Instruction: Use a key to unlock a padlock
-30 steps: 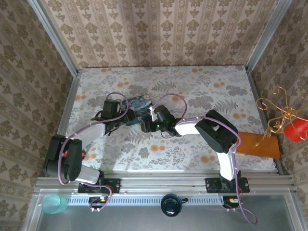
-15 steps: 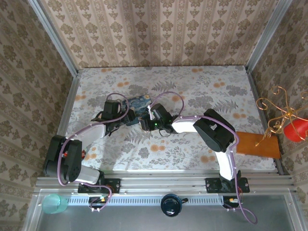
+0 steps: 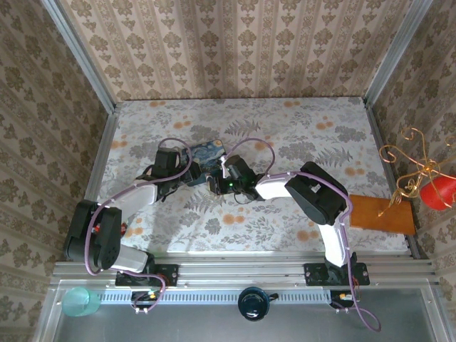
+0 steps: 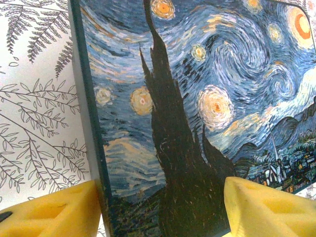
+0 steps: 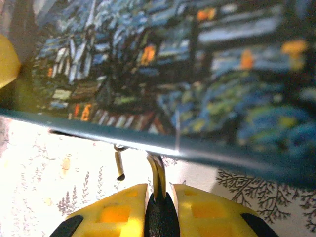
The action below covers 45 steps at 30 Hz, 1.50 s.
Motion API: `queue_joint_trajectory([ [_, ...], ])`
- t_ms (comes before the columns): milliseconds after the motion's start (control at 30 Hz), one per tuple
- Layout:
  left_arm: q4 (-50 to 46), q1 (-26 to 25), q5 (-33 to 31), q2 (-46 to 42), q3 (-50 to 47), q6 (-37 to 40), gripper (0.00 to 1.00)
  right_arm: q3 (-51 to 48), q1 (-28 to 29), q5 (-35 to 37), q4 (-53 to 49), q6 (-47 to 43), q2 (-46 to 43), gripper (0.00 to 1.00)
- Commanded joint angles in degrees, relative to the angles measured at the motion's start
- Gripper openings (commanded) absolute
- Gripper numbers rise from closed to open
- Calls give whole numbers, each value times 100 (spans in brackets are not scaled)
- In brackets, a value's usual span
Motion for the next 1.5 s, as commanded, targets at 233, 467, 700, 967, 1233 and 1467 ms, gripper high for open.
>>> queue_joint_trajectory([
  [233,-221,-323,-212,-54,-405,-421,63,-560,-84,293,1133,1870,46,13],
  [467,40,-386,-311,-95,-617,-715,62,-740,-165,519,1658,2461,129,9],
  [700,174,-386,-323,-44,-666,-840,62,-1018,-232,678,2131,2619,122,8],
  [967,303,-462,-268,18,-672,-995,60,-1012,-337,633,2805,3115,216,8],
  [1233,390,-698,-269,33,-614,-1053,60,-914,-370,929,2893,3860,352,7],
  [1467,387,-702,-328,43,-604,-1071,60,-852,-441,1140,3040,4260,394,7],
])
